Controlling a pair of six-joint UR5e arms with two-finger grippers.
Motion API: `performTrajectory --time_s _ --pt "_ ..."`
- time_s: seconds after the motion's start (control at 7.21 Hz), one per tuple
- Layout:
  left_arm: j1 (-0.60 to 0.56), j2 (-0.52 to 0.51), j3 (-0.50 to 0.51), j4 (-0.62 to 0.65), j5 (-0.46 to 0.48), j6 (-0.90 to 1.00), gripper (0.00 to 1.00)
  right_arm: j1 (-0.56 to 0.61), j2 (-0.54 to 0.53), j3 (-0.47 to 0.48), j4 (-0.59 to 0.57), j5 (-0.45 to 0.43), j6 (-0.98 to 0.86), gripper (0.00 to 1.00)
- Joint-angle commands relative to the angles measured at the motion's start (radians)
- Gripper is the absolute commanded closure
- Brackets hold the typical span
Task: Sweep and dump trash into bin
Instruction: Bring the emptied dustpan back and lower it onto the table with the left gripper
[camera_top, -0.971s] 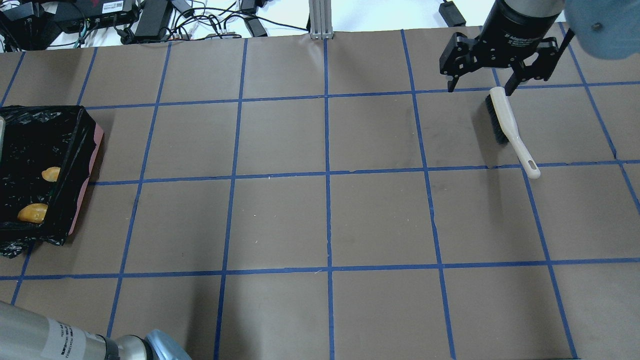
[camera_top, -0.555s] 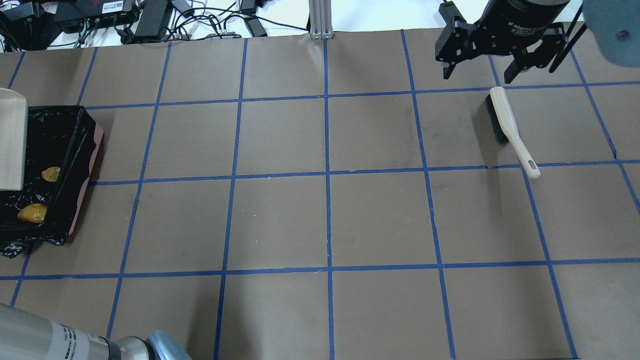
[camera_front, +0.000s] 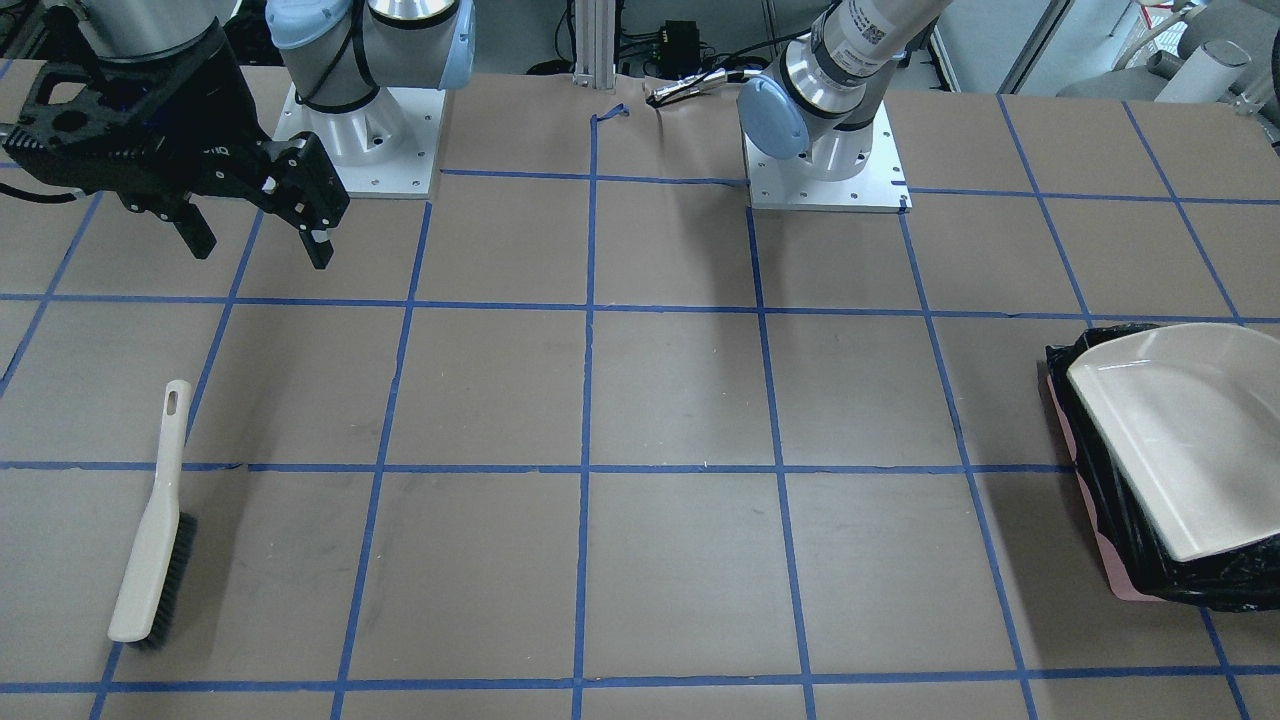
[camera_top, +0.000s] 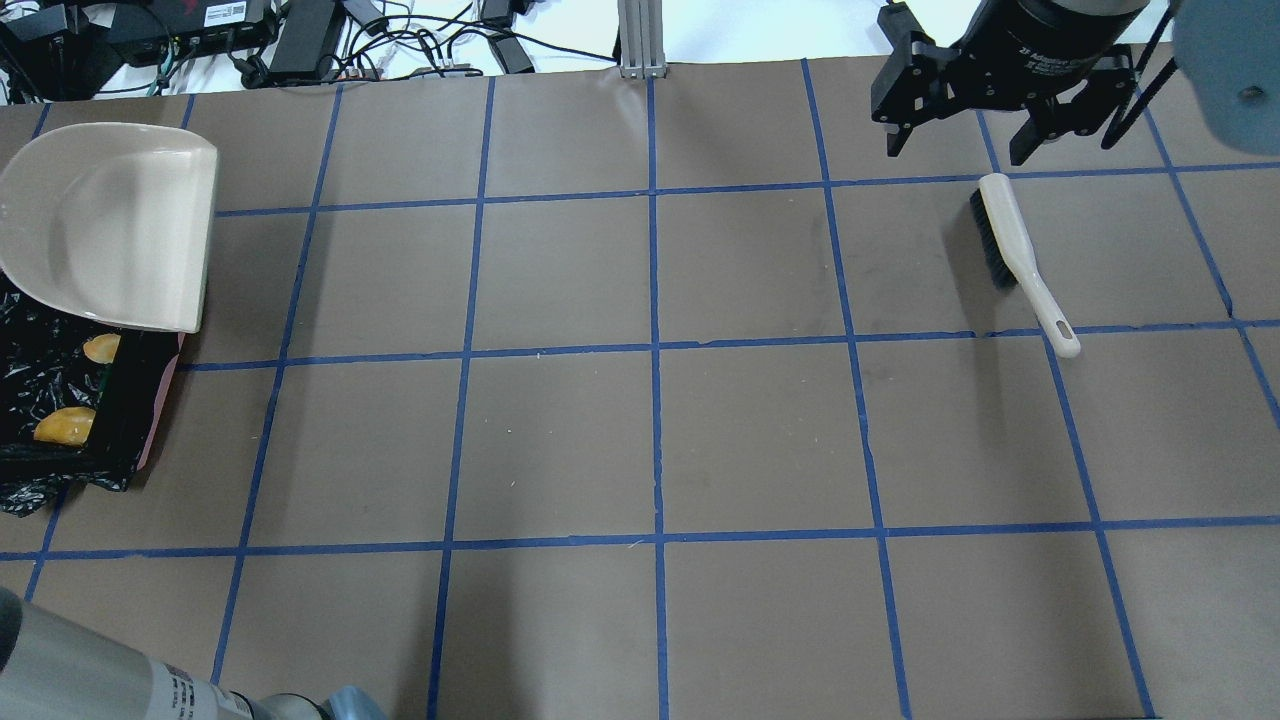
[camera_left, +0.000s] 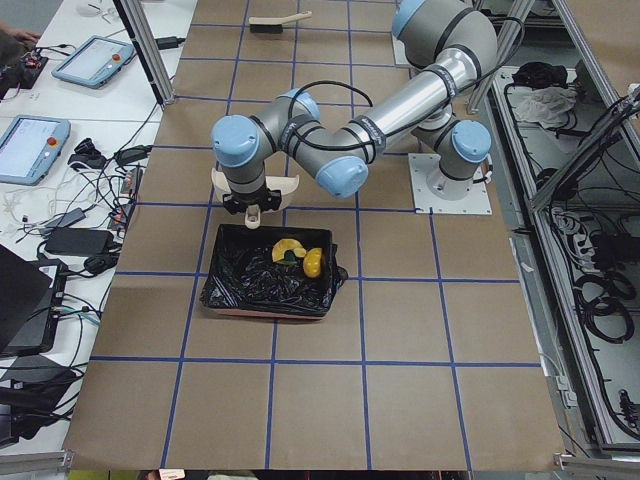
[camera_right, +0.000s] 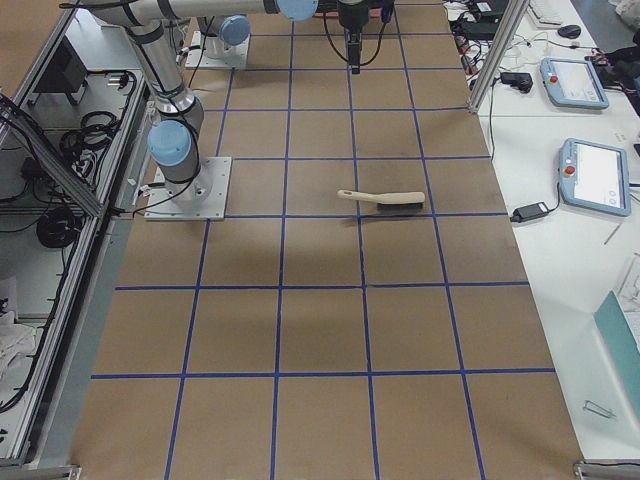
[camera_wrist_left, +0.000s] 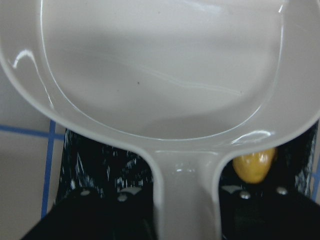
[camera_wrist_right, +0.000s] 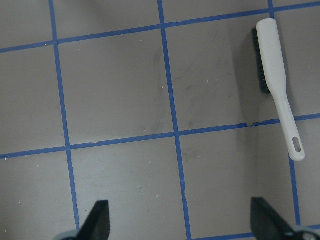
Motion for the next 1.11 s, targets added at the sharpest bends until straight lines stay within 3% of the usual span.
performTrajectory --time_s 0.0,0.55,0.97 --pt "-0.130 -0.013 -0.037 -0.001 -0.019 -0.049 1.00 0.001 -0.001 0.001 -0.001 0.001 0.002 0.00" --pt "-0.299 -0.090 -0.043 0.006 -0.046 -0.167 1.00 0.002 -0.001 0.001 0.001 -0.001 0.000 0.00" --pt "-0.371 -0.158 -0.047 0.023 -0.043 -0.378 1.00 0.002 -0.001 0.002 0.002 -0.001 0.002 0.00"
